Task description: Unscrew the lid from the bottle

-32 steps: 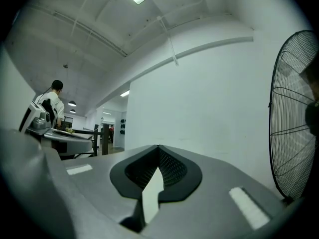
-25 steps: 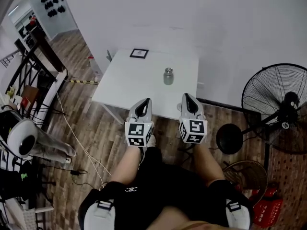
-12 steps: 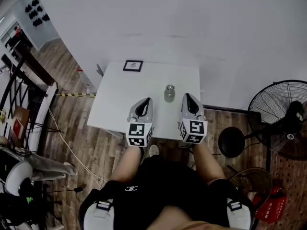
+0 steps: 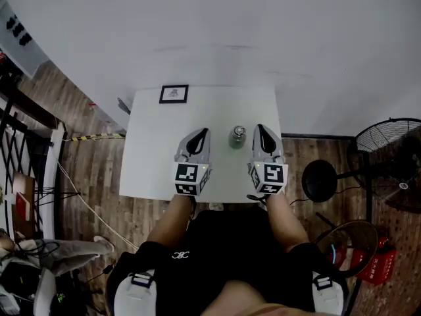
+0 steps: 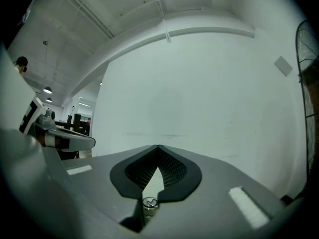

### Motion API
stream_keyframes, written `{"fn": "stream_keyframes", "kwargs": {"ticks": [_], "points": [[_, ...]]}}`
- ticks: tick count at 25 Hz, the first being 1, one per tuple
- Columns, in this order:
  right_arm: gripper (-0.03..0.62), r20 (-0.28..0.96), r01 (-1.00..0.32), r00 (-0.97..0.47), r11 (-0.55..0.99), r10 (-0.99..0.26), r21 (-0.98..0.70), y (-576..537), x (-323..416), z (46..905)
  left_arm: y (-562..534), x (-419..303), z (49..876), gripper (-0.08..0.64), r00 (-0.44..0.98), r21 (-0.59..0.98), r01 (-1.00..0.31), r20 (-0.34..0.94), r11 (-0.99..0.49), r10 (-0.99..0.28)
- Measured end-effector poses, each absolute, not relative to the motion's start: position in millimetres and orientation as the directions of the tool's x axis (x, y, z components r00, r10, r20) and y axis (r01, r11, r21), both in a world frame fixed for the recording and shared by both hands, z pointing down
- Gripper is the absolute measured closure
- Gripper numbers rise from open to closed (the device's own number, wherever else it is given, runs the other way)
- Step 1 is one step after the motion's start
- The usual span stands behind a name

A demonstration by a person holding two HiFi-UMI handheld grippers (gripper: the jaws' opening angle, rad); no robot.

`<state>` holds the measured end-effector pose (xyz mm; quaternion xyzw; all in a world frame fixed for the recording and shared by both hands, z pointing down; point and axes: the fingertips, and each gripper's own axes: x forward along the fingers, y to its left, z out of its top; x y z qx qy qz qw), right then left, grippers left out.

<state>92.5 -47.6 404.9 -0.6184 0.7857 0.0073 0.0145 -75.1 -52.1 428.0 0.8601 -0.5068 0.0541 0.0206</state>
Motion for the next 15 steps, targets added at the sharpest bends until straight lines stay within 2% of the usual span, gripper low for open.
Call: {"fn": "stream_keyframes", "kwargs": {"ticks": [10, 12, 13, 15], "points": [[0.592, 0.041, -0.978, -0.208, 0.207, -0.977, -0.027, -64.8, 107.1, 439.1, -78.6, -86.7, 463.2, 0.506, 0.507, 0.012, -0.859, 0.161, -0.512, -0.846], [0.591, 0.038, -0.975, -0.223, 0.223, -0.974, -0.025, -66.6, 106.8, 441.6, -80.4, -81.9, 466.3, 0.505, 0.552, 0.031, -0.832, 0.153, -0.554, -0.82], [0.589, 0.036, -0.969, -0.248, 0.247, -0.968, -0.03, -67.9, 104.5, 443.0, -80.8, -77.1, 467.8, 0.466, 0.588, 0.052, -0.808, 0.145, -0.587, -0.796], [0.457, 0.039, -0.944, -0.328, 0.326, -0.944, -0.049, -71.8, 96.0, 447.2, -83.2, -67.3, 472.6, 0.319, 0.655, 0.094, -0.755, 0.132, -0.649, -0.744]]}}
